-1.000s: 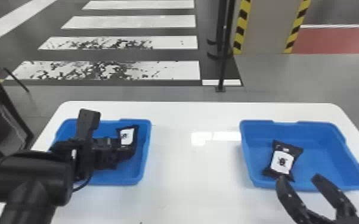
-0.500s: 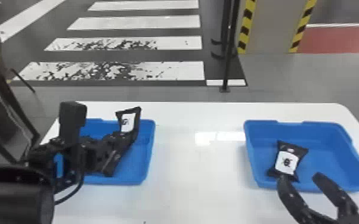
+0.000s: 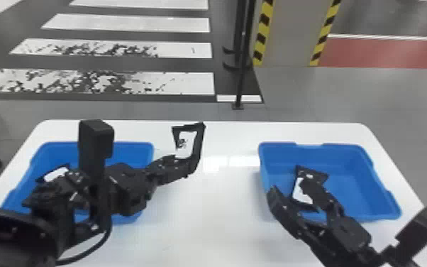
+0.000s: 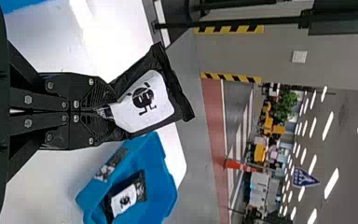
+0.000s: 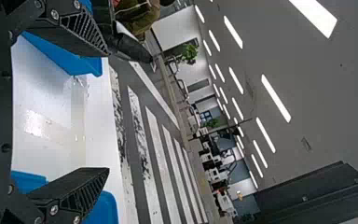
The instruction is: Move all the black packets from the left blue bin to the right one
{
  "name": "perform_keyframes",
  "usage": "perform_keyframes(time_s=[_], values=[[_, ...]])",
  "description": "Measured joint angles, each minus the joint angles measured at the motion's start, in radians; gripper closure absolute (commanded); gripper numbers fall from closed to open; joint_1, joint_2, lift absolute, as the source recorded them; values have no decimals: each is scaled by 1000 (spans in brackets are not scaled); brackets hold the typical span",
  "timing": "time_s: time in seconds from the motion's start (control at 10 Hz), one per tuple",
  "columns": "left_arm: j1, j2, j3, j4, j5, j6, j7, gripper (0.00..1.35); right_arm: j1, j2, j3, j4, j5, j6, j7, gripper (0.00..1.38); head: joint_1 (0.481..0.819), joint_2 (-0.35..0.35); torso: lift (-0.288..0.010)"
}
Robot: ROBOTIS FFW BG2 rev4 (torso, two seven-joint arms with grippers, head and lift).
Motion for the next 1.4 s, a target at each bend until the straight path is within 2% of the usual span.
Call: perform_keyframes(time_s=[0.3,0.7,0.8,0.9,1.0,1.3,1.4], values=[[-20,11,-102,0,58,7,-1,1208,-84,-25,51,22,-66,43,1,157,695,-120,-140],[-33,18,-187,13,126,16,0,1208,-171,-48,120,75,-158,82,-19,170,695,-144,-140],[-36,19,-200,15,138,15,0,1208,-186,-51,129,88,-179,97,-22,581,695,-146,-140],[-37,19,-208,16,146,14,0,1208,-197,-51,132,95,-191,100,-28,1184,695,-152,-140],[-37,19,-211,17,151,14,0,1208,-201,-51,131,98,-193,90,-43,1257,695,-160,-140],[-37,20,-211,18,158,9,0,1191,-202,-48,127,94,-190,63,-56,1277,695,-170,-140],[-35,19,-209,20,163,4,4,745,-201,-47,127,95,-191,62,-56,1277,695,-169,-140]])
